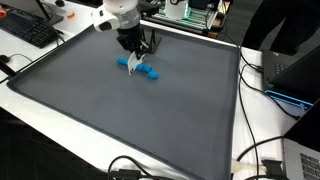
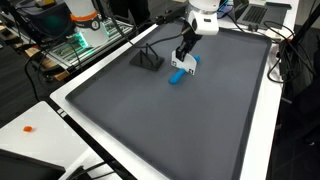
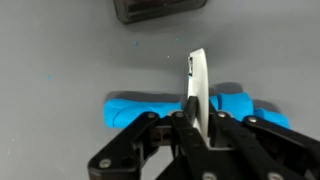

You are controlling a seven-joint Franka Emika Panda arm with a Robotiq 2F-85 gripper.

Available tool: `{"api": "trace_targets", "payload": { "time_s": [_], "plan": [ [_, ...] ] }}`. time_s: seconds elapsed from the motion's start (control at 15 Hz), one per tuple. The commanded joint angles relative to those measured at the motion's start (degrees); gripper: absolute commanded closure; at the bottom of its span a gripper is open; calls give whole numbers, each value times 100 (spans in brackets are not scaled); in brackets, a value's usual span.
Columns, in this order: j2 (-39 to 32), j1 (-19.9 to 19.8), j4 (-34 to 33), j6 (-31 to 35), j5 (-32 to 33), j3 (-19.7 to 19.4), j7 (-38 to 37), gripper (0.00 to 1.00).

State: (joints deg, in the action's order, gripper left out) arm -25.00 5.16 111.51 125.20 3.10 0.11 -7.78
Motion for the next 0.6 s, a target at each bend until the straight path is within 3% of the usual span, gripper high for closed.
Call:
{"api": "trace_targets", "payload": {
  "time_s": [0.0,0.53],
  "plan": [
    [146,7,130,-38,50,-1,-75,98],
    [298,22,43,-29,258,-92,-189,98]
  ]
}}
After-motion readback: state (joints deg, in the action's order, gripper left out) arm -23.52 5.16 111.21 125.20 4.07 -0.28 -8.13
